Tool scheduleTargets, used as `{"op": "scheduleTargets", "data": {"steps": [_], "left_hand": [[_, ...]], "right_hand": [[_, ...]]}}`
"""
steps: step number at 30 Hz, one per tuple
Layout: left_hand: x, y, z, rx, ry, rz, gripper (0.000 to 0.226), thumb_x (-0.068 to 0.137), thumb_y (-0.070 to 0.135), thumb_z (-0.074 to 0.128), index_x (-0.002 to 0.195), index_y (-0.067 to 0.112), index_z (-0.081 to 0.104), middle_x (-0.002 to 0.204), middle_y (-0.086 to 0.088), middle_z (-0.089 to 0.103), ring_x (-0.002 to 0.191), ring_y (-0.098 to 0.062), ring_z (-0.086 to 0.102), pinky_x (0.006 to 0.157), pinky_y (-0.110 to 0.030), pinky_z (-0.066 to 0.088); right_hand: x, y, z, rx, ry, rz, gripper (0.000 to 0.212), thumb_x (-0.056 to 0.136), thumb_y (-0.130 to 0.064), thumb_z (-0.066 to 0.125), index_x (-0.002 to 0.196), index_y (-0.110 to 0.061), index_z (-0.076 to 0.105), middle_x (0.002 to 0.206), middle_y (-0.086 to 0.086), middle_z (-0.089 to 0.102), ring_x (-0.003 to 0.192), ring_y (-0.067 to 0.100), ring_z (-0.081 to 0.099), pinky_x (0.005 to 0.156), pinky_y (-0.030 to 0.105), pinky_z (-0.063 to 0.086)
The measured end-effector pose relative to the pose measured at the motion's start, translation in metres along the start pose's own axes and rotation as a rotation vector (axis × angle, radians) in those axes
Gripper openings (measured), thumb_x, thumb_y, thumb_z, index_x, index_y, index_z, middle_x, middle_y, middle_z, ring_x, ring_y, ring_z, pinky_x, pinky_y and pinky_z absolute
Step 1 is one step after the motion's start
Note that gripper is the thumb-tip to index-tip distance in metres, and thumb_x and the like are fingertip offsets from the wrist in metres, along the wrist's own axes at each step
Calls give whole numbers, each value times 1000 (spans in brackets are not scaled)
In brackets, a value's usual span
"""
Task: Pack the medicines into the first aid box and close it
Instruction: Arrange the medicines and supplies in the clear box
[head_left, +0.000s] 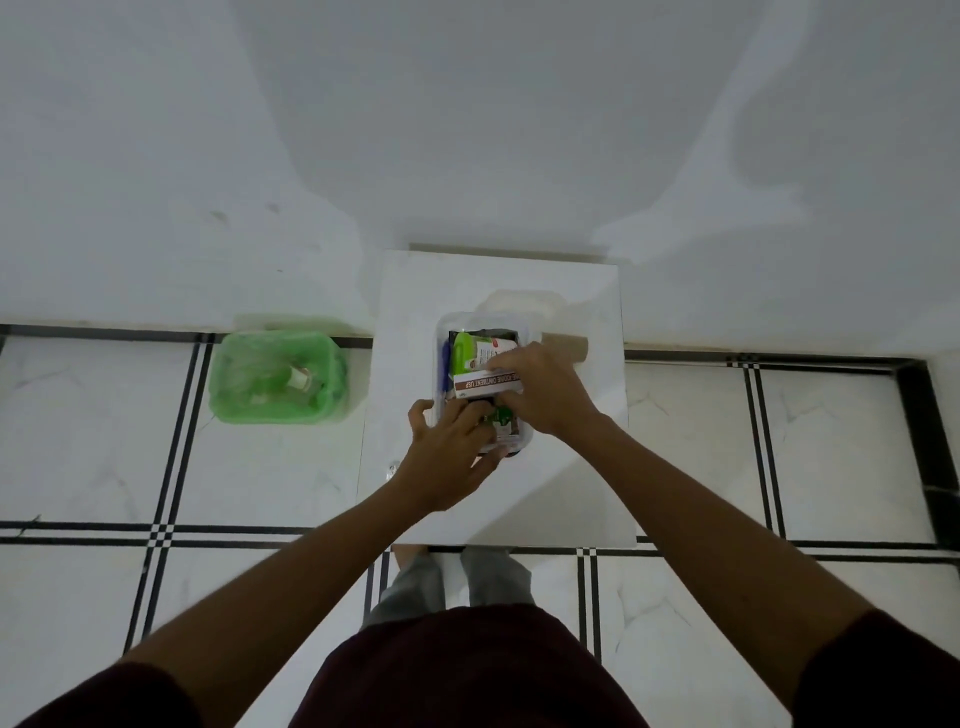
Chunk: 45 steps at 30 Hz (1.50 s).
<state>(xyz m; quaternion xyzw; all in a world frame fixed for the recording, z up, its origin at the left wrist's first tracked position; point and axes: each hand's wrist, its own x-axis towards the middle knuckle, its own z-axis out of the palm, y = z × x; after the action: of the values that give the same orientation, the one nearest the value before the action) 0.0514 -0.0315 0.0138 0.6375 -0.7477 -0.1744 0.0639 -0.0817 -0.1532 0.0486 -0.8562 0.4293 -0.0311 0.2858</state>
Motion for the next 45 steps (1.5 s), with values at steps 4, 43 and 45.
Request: {"op": "scheduleTargets", "data": {"steps": [4, 43, 45], "left_hand": [[-22, -7, 8, 107, 101, -68, 37, 90, 47, 42, 110, 24, 63, 131, -4, 58, 117, -24, 53, 98, -57, 33], [-22, -13, 4, 63, 113, -31, 40, 94, 43, 36, 104, 26, 71, 109, 7, 72, 113, -17, 62, 104, -74, 13], [-17, -15, 2, 23, 133, -48, 36, 92, 39, 39, 103, 24, 70, 109, 4, 72, 109, -18, 63, 105, -68, 20]], "right_hand": [[-5, 0, 14, -113, 34, -3, 30, 83, -21, 65, 112, -15, 65, 114, 7, 69, 110, 28, 58, 98, 59, 39], [-30, -8, 40, -379, 18, 231, 23, 78, -38, 69, 86, -17, 68, 93, 4, 62, 86, 24, 49, 74, 41, 30], [-30, -8, 36, -267, 6, 229, 18, 86, -34, 59, 92, -21, 69, 102, 2, 62, 92, 22, 49, 76, 40, 27]]}}
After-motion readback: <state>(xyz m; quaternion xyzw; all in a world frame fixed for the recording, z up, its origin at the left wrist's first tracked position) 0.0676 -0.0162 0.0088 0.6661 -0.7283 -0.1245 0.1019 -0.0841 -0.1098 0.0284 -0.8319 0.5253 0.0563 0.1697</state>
